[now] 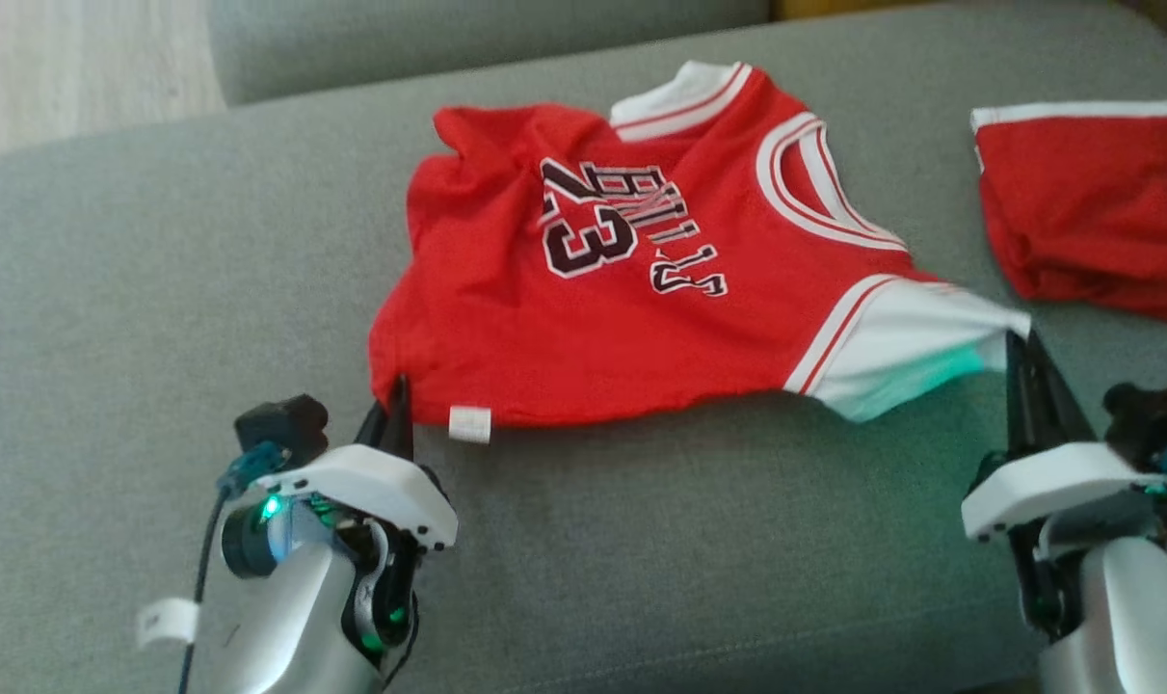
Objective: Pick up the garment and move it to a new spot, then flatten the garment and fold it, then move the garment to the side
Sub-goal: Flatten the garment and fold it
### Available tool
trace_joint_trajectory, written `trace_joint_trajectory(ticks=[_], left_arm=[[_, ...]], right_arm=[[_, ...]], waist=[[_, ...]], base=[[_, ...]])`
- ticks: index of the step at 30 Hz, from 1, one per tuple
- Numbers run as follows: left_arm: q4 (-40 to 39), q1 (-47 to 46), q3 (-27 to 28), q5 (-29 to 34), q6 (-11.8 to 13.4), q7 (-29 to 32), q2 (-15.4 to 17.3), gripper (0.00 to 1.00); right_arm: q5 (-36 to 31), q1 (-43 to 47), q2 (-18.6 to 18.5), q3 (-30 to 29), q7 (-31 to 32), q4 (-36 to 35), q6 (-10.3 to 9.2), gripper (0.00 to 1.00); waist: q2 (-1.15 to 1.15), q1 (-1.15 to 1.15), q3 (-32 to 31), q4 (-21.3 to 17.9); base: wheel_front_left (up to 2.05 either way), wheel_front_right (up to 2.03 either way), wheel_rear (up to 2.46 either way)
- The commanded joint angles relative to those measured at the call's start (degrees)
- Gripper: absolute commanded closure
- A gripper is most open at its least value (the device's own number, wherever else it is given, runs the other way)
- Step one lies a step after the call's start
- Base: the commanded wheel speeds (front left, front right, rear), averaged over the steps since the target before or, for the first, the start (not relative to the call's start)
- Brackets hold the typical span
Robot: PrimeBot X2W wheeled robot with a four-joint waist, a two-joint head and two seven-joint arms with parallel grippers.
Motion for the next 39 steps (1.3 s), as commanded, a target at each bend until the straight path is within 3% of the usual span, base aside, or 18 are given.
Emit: trace_joint_trajectory(ticks=[1, 10, 18, 24, 30, 39], left_arm=[[-3.72, -1.02, 2.38, -0.30, -0.39, -1.52, 0.91, 1.00], [-27.14, 2.99, 4.93, -1.04, 0.87, -2.50, 3.89, 1.00], [-51.69, 0.78, 6.46, 1.15, 3.60, 4.42, 9.01, 1.00], [-62.95, -4.95, 6.76, 3.56, 4.37, 11.42, 12.87, 1.00], [-61.97, -10.75, 7.53, 3.32, 4.41, 17.24, 15.03, 1.00], [-42.63, -25.09, 8.41, 4.79, 0.48, 18.43, 18.42, 1.00]], right_arm=[[0.71, -1.17, -0.72, 1.58, -0.91, -3.82, -0.05, 1.00], [4.07, -1.43, -2.31, 1.28, 0.02, -22.42, -0.05, 1.00], [5.02, -3.86, -3.61, -0.61, 3.23, -40.52, -0.05, 1.00], [5.04, -7.85, -5.27, -1.24, 6.04, -48.79, -0.05, 1.00], [6.48, -11.67, -5.71, -0.04, 8.57, -48.59, -0.05, 1.00], [7.92, -28.45, -6.00, 4.17, 6.74, -31.44, -0.05, 1.00]], waist=[[0.00, 0.00, -1.91, 0.47], [0.00, 0.00, -7.73, 1.64], [0.00, 0.00, -9.18, 2.21], [0.00, 0.00, -8.56, 2.03], [0.00, 0.00, -4.78, 2.46], [0.00, 0.00, 5.83, 3.24]], base=[[0.00, 0.00, 0.00], [0.00, 0.00, 0.00], [0.00, 0.00, 0.00], [0.00, 0.00, 0.00], [0.00, 0.00, 0.00], [0.00, 0.00, 0.00]])
